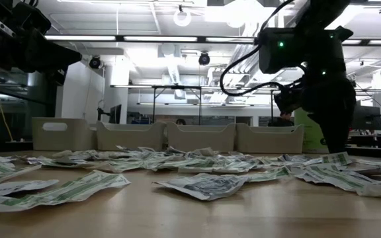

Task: Pick & Place First Aid Supplies
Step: Put the green bandage into the right gray bin

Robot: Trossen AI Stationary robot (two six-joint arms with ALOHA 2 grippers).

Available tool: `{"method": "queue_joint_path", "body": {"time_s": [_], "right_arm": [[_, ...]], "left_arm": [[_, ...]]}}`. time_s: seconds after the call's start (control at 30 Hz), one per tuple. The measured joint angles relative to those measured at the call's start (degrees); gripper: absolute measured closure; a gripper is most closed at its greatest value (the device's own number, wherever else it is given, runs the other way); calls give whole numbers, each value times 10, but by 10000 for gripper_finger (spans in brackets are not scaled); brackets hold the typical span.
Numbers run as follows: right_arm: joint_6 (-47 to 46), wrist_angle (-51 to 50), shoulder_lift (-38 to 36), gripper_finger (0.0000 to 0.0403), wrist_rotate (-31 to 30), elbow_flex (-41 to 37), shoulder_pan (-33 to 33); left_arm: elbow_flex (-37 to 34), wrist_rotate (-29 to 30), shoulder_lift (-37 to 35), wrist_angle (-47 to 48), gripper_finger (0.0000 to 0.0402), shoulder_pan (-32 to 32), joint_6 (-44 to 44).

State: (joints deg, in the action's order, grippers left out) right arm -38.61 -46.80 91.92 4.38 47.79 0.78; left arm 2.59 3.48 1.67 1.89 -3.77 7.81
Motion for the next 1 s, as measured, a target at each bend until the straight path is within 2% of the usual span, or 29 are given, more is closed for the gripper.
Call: {"method": "queue_joint_path", "body": {"time_s": [0.47, 0.63, 0.93, 1.0], "right_arm": [[-54, 3, 58, 269, 5, 5, 0], [-81, 4, 65, 303, 11, 7, -4], [-94, -1, 66, 393, 31, 10, -5], [-94, -10, 63, 398, 27, 13, -5]], "left_arm": [[0, 0, 0, 0, 401, 0, 0], [0, 0, 0, 0, 401, 0, 0], [0, 0, 0, 0, 401, 0, 0], [0, 0, 0, 0, 401, 0, 0]]}}
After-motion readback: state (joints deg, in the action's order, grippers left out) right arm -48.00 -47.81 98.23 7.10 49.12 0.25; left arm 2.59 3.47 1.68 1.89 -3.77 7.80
